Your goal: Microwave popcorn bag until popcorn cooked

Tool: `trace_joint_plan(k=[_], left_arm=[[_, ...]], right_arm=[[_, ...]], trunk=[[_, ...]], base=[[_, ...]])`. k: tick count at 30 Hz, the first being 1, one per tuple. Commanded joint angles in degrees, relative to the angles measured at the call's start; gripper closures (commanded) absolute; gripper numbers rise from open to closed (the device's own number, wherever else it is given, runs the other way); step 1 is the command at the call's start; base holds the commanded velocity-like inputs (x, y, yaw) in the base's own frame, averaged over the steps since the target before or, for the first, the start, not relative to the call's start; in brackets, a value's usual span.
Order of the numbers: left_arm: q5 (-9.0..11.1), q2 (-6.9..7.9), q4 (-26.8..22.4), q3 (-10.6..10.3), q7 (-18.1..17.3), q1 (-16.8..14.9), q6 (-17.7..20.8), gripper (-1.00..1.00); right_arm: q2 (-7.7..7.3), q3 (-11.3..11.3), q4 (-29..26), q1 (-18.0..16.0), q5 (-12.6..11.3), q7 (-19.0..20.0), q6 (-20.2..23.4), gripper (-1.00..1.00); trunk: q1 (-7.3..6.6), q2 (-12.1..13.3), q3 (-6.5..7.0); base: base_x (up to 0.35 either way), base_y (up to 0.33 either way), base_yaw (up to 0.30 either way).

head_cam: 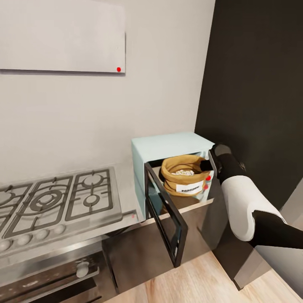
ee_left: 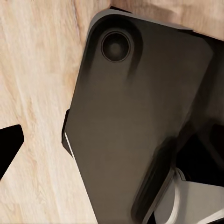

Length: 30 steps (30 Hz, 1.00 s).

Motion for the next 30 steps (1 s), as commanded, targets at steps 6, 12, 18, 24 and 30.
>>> trace_joint_plan(k=[6,12,18,24,30], left_arm=[[0.2,0.07,0.0,-0.1,0.1,0.0,-0.1,-1.0],[0.2,0.07,0.0,-0.1,0.1,0.0,-0.2,-1.0],[0.2,0.07,0.0,0.0,0.1,0.0,-0.1,-1.0],[0.2,0.07,0.0,-0.1,0.1,0.0,-0.1,-1.0],[0.2,-0.05,0.0,-0.1,0.1,0.0,-0.1,-1.0]], right_arm=[[0.12,-0.3,-0.4,-0.1,-1.8,0.1,0.1,1.0],[0.2,-0.4,0.0,-0.1,-1.8,-0.1,0.1,1.0],[2.38,-0.6,0.8,0.3,-1.9,-0.2,0.1,1.0],[2.48,-0.6,2.2,0.5,-1.8,-0.2,0.1,1.0],[2.43,-0.6,2.3,0.5,-1.8,-0.2,0.1,1.0]], trunk=[[0.01,-0.1,-0.06],[0.01,-0.1,-0.06],[0.01,-0.1,-0.06],[0.01,-0.1,-0.06],[0.01,-0.1,-0.06]], base=[[0.157,0.078,0.0],[0.073,0.024,0.0],[0.002,0.0,0.0],[0.0,0.0,0.0],[0.0,0.0,0.0]])
